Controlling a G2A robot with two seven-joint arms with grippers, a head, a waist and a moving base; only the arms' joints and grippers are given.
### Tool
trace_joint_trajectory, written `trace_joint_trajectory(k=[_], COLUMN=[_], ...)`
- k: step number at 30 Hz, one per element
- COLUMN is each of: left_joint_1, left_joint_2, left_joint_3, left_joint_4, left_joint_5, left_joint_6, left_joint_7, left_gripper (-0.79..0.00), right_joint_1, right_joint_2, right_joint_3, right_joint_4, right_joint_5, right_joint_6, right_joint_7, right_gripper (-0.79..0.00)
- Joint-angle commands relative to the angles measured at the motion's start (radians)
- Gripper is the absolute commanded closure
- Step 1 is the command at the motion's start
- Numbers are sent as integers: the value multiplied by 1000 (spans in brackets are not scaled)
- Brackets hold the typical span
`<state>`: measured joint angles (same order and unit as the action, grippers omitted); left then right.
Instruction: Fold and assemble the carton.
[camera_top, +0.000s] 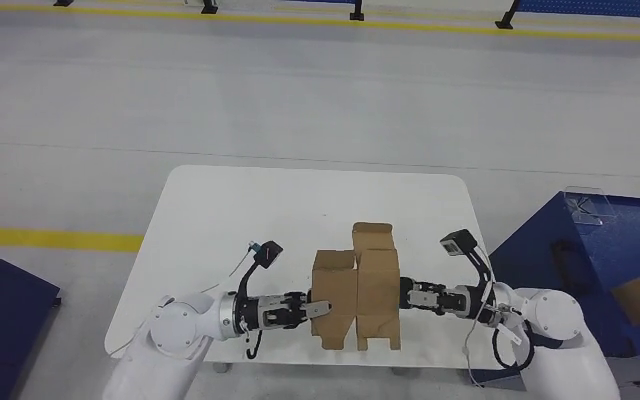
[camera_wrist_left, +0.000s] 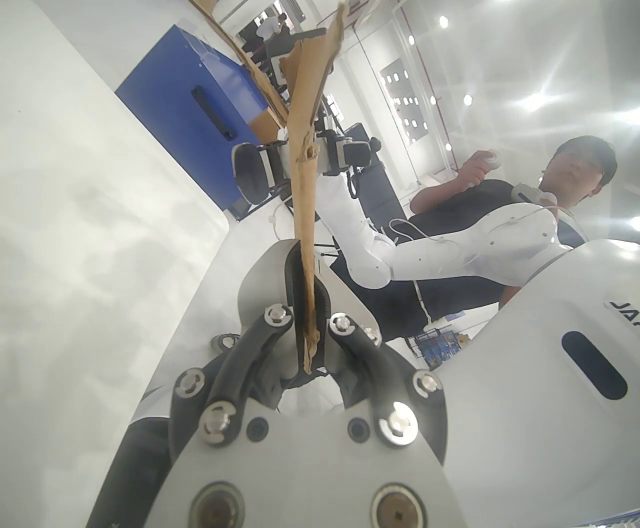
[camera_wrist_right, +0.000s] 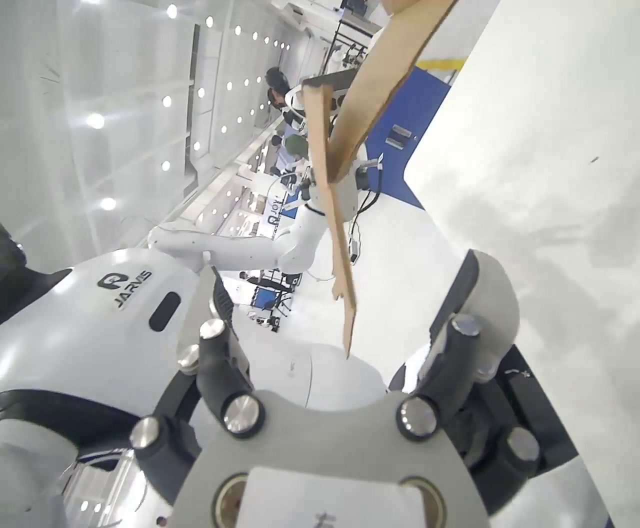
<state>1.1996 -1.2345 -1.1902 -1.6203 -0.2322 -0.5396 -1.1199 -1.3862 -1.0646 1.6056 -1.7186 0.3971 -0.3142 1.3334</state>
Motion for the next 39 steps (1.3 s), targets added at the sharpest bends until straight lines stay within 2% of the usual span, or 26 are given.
trace_joint_trajectory(k=[1, 7, 8, 9, 10, 14, 23, 25, 31, 33, 39], left_joint_1=[-6, -28, -32, -35, -38, -42, 11, 12, 12, 12, 12], left_joint_2=[-1, -1, -1, 0, 0, 8, 55, 62, 63, 63, 63], left_joint_3=[16, 46, 49, 52, 54, 29, -178, -197, -193, -193, -193], left_joint_4=[6, 31, 36, 41, 45, 63, 87, 106, 109, 109, 109], left_joint_5=[-14, -51, -54, -58, -66, -98, -172, -202, -223, -223, -223], left_joint_6=[0, 11, 12, 14, 16, 16, -4, -12, -13, -13, -13], left_joint_7=[3, 2, 3, 3, 0, -11, -105, -140, -148, -148, -148], left_gripper=[0, 0, -283, -693, -785, -785, -785, -785, -785, -785, -785], right_joint_1=[-15, -31, -34, -37, -40, -50, -61, -61, -61, -64, -82], right_joint_2=[-1, 4, 5, 7, 8, 14, 21, 21, 21, 18, 13], right_joint_3=[-15, -34, -31, -27, -20, 9, 44, 44, 42, 23, 41], right_joint_4=[-14, -16, -16, -17, -18, -19, -13, -13, -19, -85, -322], right_joint_5=[-21, 18, 26, 36, 45, 75, 83, 83, 85, 148, 236], right_joint_6=[-16, -34, -38, -42, -46, -45, -25, -25, -23, -30, -182], right_joint_7=[-40, -6, 1, 6, 7, 9, 2, 2, -2, -17, -94], right_gripper=[0, 0, 0, 0, 0, 0, 0, 0, 0, 0, 0])
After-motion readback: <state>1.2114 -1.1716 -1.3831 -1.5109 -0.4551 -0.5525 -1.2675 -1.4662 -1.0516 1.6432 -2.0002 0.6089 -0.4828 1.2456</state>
